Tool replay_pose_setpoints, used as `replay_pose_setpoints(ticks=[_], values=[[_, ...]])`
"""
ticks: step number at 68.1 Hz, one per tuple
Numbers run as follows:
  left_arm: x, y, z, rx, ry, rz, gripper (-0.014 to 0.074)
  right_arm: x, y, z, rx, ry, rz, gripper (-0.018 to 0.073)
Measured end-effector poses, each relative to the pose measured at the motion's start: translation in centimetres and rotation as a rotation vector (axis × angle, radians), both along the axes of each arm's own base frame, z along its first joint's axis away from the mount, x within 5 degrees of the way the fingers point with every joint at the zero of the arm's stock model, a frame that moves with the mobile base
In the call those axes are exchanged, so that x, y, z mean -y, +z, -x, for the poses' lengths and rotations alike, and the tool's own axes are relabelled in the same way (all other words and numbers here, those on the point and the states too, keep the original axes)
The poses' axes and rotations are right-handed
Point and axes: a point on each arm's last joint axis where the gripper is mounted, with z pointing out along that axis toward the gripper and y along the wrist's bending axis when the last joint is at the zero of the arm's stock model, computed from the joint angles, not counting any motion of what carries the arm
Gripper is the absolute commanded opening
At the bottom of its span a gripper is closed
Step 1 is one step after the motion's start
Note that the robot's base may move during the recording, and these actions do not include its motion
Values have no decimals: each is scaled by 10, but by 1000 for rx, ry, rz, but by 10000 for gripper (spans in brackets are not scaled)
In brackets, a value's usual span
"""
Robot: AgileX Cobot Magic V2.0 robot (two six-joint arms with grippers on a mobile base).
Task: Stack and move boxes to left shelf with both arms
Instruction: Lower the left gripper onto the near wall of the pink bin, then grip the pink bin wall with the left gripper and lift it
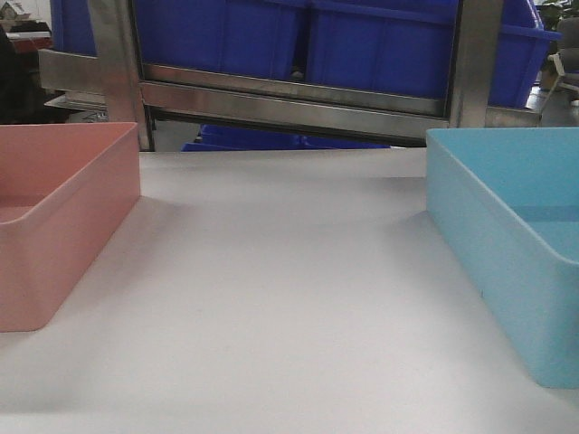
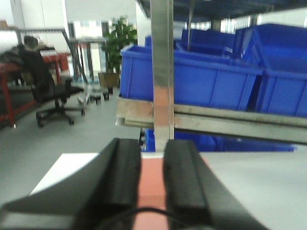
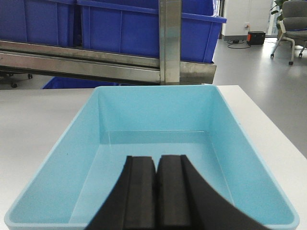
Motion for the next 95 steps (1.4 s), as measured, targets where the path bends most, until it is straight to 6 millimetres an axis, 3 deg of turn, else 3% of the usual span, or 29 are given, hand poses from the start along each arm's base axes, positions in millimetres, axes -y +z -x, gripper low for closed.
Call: replay_pose_setpoints(ticks=[8,21,32,39,51,64,79,86,95], values=[[2,22,-40,-171,-7,-13,473,0,0,0,0,0,0,52],[-3,34,-106,-505,18,-22,487,0,0,0,0,0,0,52],[-39,46,-157,-715,128,-14,487,0,0,0,0,0,0,52],[-65,42,-187,-820,148,-29,484,0,0,0,0,0,0,52],[-90,2,-234,-990,129,-39,479,0,0,0,0,0,0,52],[-102,-70,-277,-1176,72,-26,479,0,0,0,0,0,0,52],[-108,-128,-298,-1300,49,4,470,0,0,0,0,0,0,52],[-109,-147,-302,-1337,43,14,375,0,0,0,0,0,0,52],[-109,-149,-305,-1330,45,15,137,0,0,0,0,0,0,52]])
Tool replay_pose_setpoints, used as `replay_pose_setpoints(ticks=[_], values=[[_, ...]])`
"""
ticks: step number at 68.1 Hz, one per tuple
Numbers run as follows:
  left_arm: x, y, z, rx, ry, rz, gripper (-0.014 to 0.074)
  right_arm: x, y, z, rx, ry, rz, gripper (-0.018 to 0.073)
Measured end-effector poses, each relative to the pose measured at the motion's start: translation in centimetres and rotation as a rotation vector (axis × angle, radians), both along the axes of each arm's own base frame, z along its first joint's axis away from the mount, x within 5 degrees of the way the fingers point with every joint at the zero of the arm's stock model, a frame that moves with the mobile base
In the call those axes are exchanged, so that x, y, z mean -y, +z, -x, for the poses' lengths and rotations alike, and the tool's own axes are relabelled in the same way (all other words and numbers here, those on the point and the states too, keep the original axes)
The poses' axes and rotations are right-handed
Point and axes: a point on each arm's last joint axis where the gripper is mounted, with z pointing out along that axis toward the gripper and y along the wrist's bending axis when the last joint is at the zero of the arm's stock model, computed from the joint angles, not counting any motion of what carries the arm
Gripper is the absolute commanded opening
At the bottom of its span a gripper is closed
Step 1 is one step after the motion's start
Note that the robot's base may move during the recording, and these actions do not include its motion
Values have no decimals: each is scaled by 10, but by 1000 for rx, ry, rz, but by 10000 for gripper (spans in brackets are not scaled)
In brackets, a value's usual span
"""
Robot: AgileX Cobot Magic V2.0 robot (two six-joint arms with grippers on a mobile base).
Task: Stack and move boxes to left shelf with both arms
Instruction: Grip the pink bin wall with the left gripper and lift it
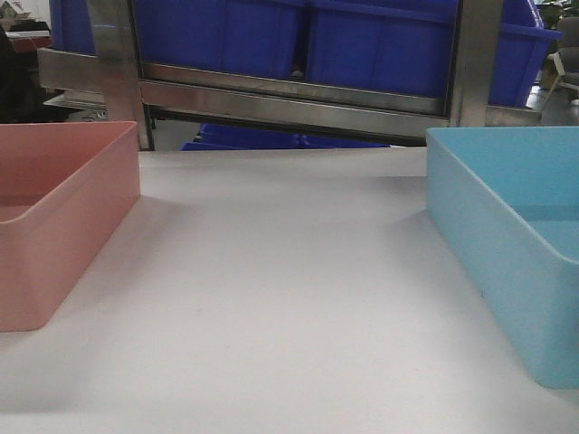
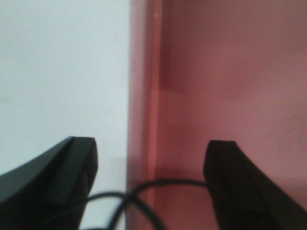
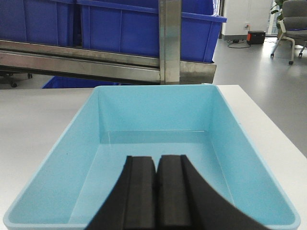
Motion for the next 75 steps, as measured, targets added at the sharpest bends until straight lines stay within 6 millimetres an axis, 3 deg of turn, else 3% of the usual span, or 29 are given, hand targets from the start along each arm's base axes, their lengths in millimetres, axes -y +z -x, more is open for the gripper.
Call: replay_pose_setpoints(ticks=[6,32,39,51,58,65,75], values=[[-1,3,-2,13,0,-4,-24,0,0,0,0,0,0,52],[2,7,-2,28,16,21,-6,0,0,0,0,0,0,52],[4,28,4,59,62,41,-6,0,0,0,0,0,0,52],[16,87,30,144,91,69,-8,0,0,0,0,0,0,52],[31,123,48,226,119,129,-8,0,0,0,0,0,0,52],[56,146,65,276,116,182,-8,0,0,0,0,0,0,52],[106,139,84,230,76,259,-8,0,0,0,0,0,0,52]])
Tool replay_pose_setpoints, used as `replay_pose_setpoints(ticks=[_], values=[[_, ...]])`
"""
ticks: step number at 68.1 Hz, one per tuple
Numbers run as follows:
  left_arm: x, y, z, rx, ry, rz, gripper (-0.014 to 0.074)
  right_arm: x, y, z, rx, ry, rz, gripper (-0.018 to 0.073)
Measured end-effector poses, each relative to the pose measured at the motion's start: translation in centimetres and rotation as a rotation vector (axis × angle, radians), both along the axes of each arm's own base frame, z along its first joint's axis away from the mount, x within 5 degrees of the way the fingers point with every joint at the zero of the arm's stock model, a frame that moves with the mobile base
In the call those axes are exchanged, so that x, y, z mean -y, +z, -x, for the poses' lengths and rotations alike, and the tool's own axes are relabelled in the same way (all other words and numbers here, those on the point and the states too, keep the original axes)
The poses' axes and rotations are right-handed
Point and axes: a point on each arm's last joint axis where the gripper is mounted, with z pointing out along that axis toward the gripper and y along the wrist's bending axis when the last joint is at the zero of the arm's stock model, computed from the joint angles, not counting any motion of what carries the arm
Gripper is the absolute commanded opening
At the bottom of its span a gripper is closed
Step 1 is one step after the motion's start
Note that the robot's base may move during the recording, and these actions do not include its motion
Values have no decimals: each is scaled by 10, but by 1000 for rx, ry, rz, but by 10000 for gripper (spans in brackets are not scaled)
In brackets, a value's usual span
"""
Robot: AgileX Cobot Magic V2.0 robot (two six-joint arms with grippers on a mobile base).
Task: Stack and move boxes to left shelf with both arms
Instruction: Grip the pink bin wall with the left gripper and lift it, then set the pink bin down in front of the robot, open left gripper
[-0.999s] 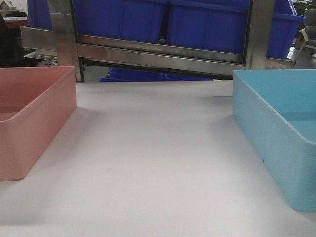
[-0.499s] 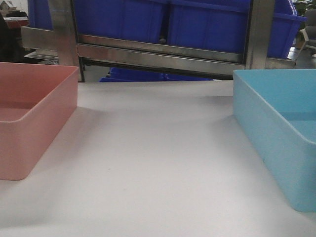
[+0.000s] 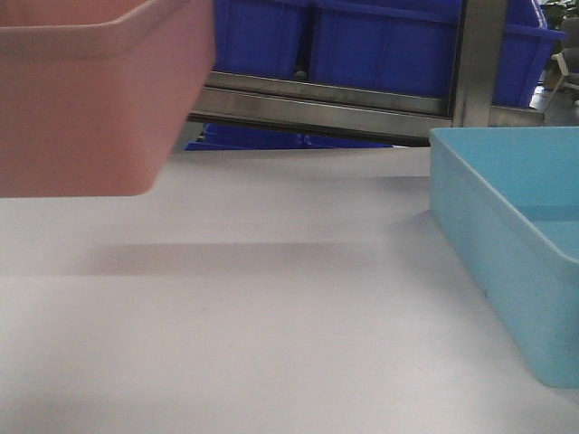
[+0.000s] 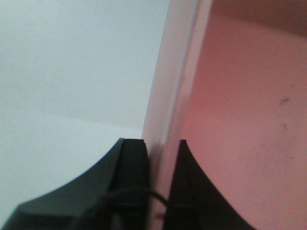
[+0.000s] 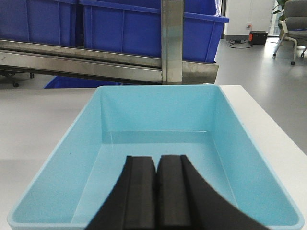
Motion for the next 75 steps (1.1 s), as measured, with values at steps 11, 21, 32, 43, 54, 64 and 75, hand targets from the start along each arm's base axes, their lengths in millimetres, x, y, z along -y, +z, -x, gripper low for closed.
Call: replay_pose_setpoints(ticks=[11,21,32,43,54,64,75], values=[[52,-34,13,-68,-51,54,-8,0,0,0,0,0,0,52],[94,-63,21,-52,-97,78,-8,0,0,0,0,0,0,52],[123,-92,19,-58,-92,108,-8,0,0,0,0,0,0,52],[133,-118,7,-86,-32,133,-8,0,0,0,0,0,0,52],[135,-133,2,-115,-9,135,-8,0,0,0,0,0,0,52],[136,-141,0,-139,-3,128,-6,0,0,0,0,0,0,52],[136,-142,-1,-138,-14,118,63,0,0,0,0,0,0,52]])
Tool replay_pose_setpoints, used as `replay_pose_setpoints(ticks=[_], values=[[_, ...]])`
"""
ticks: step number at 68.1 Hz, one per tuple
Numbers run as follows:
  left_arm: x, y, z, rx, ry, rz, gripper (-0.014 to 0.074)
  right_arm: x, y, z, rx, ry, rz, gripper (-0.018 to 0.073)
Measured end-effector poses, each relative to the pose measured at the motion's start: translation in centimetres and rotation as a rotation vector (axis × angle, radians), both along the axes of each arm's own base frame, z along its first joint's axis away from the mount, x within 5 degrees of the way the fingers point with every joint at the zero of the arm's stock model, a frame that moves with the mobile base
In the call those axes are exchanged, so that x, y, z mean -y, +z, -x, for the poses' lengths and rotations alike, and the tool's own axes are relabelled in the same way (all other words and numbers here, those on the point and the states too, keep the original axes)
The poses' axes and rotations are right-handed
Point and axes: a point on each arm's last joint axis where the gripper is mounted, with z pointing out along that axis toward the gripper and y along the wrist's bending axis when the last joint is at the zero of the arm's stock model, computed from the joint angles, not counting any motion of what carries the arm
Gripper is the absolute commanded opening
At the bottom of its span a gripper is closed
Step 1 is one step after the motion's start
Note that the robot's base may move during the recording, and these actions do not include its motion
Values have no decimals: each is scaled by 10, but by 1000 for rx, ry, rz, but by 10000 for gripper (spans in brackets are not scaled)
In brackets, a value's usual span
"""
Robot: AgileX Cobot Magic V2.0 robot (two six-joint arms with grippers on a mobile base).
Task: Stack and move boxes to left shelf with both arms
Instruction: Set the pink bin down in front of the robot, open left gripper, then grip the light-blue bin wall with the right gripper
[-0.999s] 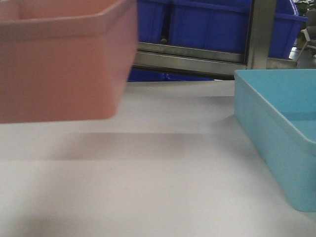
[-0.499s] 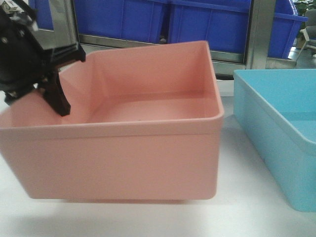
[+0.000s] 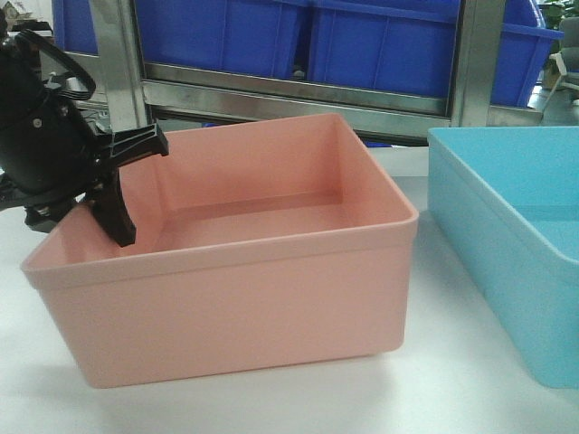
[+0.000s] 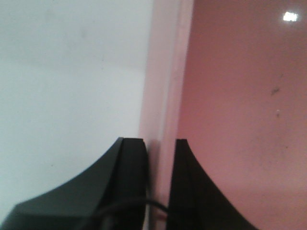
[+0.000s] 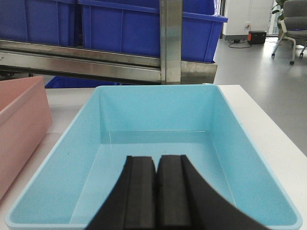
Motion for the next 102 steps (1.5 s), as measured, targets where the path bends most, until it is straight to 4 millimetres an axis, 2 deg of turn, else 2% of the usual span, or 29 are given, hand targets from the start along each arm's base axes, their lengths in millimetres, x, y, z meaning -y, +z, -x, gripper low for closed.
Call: replay_pose_setpoints(ticks=[3,10,19,23,28,35,43,49,53,62,68,75,81,85,94,102], values=[[0,0,1,-5,-6,-5,101,0,0,0,0,0,0,52],[1,5,-2,-4,-23,-7,258,0,0,0,0,0,0,52],[4,15,-6,-2,-48,-14,419,0,0,0,0,0,0,52],[5,21,-8,0,-74,-22,471,0,0,0,0,0,0,52],[6,33,-9,19,-128,-39,485,0,0,0,0,0,0,52],[4,57,-4,77,-192,-63,479,0,0,0,0,0,0,52],[-7,89,13,155,-245,-123,444,0,0,0,0,0,0,52],[-20,116,34,248,-263,-173,378,0,0,0,0,0,0,52],[-31,134,56,320,-266,-198,320,0,0,0,0,0,0,52],[-54,157,105,450,-264,-235,190,0,0,0,0,0,0,52],[-69,162,140,527,-253,-238,113,0,0,0,0,0,0,52],[-83,158,174,614,-237,-230,34,0,0,0,3,0,0,52],[-92,151,196,681,-223,-216,-19,0,1,0,1,0,0,53],[-97,146,209,717,-215,-208,-15,0,6,1,6,2,0,54],[-103,134,224,755,-207,-200,-15,-1,49,4,35,8,1,54],[-104,131,227,762,-205,-198,-15,-2,91,-6,-45,18,2,79]])
